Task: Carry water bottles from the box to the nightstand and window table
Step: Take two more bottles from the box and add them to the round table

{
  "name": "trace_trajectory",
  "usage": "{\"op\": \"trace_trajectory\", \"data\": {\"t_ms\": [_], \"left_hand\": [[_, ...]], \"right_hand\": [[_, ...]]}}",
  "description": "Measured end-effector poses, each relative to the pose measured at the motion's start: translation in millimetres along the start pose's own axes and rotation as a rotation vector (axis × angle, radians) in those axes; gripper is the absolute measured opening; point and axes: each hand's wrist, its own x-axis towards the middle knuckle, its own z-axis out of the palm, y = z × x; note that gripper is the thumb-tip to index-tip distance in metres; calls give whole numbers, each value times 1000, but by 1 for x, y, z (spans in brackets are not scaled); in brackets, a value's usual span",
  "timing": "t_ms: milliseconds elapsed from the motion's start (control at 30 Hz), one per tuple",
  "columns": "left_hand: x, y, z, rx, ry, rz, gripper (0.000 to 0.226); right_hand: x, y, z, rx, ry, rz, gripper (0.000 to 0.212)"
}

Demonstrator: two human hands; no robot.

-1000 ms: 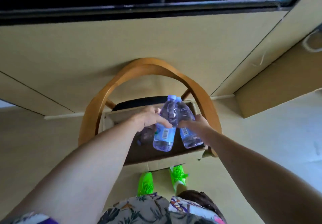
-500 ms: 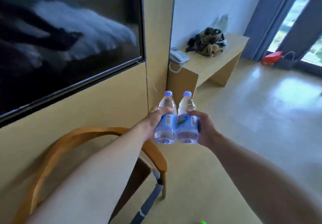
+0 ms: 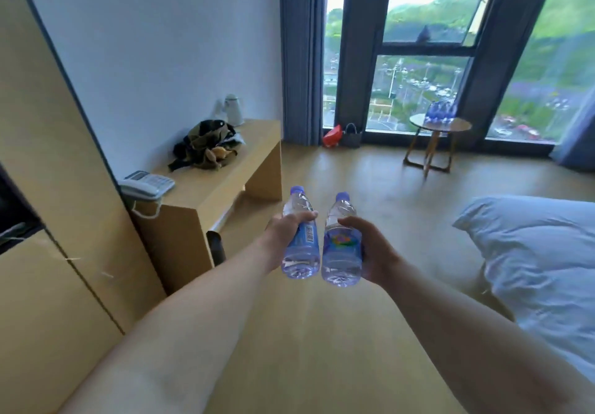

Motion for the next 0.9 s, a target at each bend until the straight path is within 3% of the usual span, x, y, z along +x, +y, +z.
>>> {"op": "trace_trajectory", "data": {"t_ms": [133, 233, 600, 800, 900], "left_hand": [[52, 18, 77, 13, -102, 24, 49], [94, 28, 122, 60, -187, 48, 44], [298, 54, 238, 211, -382, 27, 74], [420, 101, 284, 238, -441, 6, 75], [470, 115, 304, 239, -466, -9, 79]], "right_hand": [[2, -39, -64, 152, 72, -87, 59], [7, -66, -105, 180, 115, -140, 58], [113, -175, -238, 82, 393, -240, 41], [195, -241, -280, -4, 442, -299, 71], [229, -267, -298, -31, 499, -298, 61]]}}
